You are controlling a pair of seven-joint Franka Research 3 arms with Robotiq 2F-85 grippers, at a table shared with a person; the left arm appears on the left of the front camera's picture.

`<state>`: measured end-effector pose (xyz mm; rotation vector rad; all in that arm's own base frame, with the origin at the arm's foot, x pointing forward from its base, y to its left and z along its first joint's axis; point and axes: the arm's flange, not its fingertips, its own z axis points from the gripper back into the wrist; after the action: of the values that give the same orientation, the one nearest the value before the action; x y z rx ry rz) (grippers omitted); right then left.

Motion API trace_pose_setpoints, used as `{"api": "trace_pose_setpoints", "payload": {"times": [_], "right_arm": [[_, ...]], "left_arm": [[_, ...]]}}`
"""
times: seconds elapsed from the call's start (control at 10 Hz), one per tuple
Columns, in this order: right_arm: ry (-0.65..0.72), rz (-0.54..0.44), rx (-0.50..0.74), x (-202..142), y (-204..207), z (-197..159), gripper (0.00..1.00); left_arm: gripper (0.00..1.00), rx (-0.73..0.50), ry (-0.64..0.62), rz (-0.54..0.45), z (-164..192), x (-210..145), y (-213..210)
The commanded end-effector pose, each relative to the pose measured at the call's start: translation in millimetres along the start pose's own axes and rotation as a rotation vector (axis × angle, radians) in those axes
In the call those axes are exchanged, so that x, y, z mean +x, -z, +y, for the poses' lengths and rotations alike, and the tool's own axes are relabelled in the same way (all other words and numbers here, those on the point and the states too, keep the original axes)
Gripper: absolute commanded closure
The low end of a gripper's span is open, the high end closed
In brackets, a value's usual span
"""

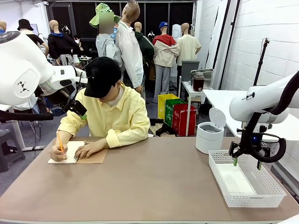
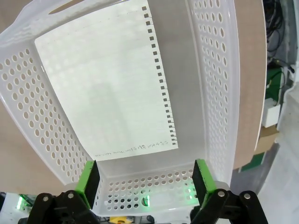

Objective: Sort the paper based on its condition.
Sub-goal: If a person hands you a paper, place it in the Organizing basket , and if it's crumpled, put it in the Trash can.

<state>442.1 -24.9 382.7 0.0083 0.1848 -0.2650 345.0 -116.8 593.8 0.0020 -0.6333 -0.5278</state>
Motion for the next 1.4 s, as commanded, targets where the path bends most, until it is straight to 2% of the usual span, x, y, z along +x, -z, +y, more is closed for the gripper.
{"api": "trace_pose_setpoints", "payload": {"times": [0.0,0.6,0.9,1.1,1.3], "right_arm": [[-0.009,0.009,-0.001,-0.7,1.1,-1.3,0.00],[0.000,0.000,0.000,0.0,0.0,0.0,0.00],[-0.075,-0.154,-0.008,-18.9,-59.5,8.9,0.00],[-0.207,-0.246,-0.025,-31.5,-96.9,30.0,0.00],[-0.463,-0.325,0.008,-44.9,-119.7,51.8,0.00]], "left_arm": [[0.00,-0.004,-0.001,0.006,0.4,-0.4,-0.7],[0.00,-0.004,-0.001,0.006,0.4,-0.4,-0.7],[0.00,-0.004,-0.001,0.006,0.4,-0.4,-0.7],[0.00,-0.004,-0.001,0.006,0.4,-0.4,-0.7],[0.00,-0.004,-0.001,0.006,0.4,-0.4,-0.7]]}}
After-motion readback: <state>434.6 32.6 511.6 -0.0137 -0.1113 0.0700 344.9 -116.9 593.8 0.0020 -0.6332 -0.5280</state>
